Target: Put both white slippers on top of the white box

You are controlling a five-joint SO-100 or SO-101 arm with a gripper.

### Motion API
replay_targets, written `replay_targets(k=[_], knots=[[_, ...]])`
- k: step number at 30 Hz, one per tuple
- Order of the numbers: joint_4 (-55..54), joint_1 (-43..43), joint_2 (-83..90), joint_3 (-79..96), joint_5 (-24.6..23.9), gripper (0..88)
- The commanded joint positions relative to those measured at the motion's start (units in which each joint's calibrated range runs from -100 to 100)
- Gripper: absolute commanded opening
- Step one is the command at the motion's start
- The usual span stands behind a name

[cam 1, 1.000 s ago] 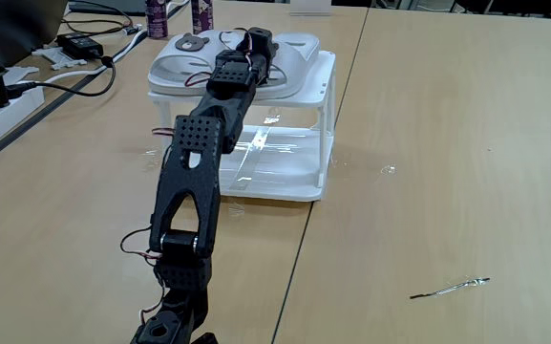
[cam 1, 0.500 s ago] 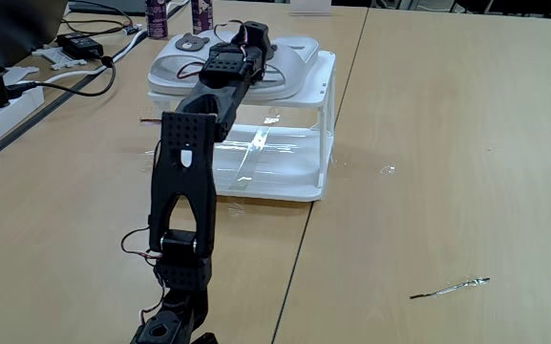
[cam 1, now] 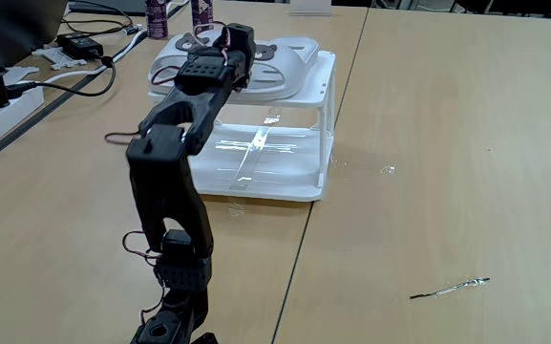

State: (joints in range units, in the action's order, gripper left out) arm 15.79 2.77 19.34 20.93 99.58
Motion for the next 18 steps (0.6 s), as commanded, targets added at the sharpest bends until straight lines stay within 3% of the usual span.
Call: replay_targets(k=[1, 7, 13, 15, 17, 18], knots=[[-0.18, 1.42, 13.60, 7.62, 0.42, 31.7], [6.55, 4.14, 23.78, 15.38, 0.42, 31.8], [6.55, 4.05, 25.38, 9.24, 0.42, 30.6], [6.55, 3.73, 25.38, 5.09, 0.42, 22.3], [6.55, 3.64, 25.38, 3.02, 0.42, 3.6], [6.55, 3.64, 25.38, 2.48, 0.42, 0.3]])
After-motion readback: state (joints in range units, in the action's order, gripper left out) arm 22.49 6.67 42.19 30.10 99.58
